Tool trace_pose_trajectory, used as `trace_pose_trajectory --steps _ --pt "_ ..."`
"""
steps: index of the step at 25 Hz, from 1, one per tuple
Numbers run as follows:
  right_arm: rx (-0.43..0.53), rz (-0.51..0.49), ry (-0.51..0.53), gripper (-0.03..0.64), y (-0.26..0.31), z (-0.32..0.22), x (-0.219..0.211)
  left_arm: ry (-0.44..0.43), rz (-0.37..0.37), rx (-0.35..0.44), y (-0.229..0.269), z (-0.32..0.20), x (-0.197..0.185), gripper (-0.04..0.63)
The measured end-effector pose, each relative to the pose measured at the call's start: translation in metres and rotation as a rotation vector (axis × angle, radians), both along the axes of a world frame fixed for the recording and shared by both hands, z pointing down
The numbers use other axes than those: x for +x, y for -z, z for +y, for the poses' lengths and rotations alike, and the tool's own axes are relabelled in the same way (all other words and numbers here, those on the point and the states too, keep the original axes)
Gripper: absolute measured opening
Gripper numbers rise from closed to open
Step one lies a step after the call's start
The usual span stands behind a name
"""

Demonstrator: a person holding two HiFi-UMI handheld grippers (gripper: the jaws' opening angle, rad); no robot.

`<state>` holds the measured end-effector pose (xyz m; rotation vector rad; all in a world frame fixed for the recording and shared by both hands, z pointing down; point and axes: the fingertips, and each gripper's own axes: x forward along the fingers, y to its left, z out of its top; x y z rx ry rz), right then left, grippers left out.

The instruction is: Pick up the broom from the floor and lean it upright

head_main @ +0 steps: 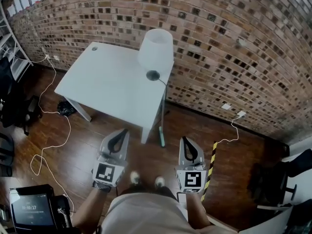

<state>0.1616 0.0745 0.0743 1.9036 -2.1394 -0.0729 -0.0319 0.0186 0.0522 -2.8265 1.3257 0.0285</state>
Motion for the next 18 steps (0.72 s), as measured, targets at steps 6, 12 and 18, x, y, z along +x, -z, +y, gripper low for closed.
trace_pose_trajectory --steps 6,12,18 --pt "0.002 -0.012 0.004 0.014 -0.001 0.040 0.003 0.002 -0.056 -0.001 -0.011 0.043 0.008 0.002" --pt "0.021 -0.016 0.015 0.014 0.006 0.113 0.023 0.010 -0.053 0.015 -0.004 0.118 0.031 0.000" --pt "0.029 -0.028 0.024 0.014 0.005 0.212 0.051 0.043 -0.072 0.030 -0.009 0.218 0.061 0.002"
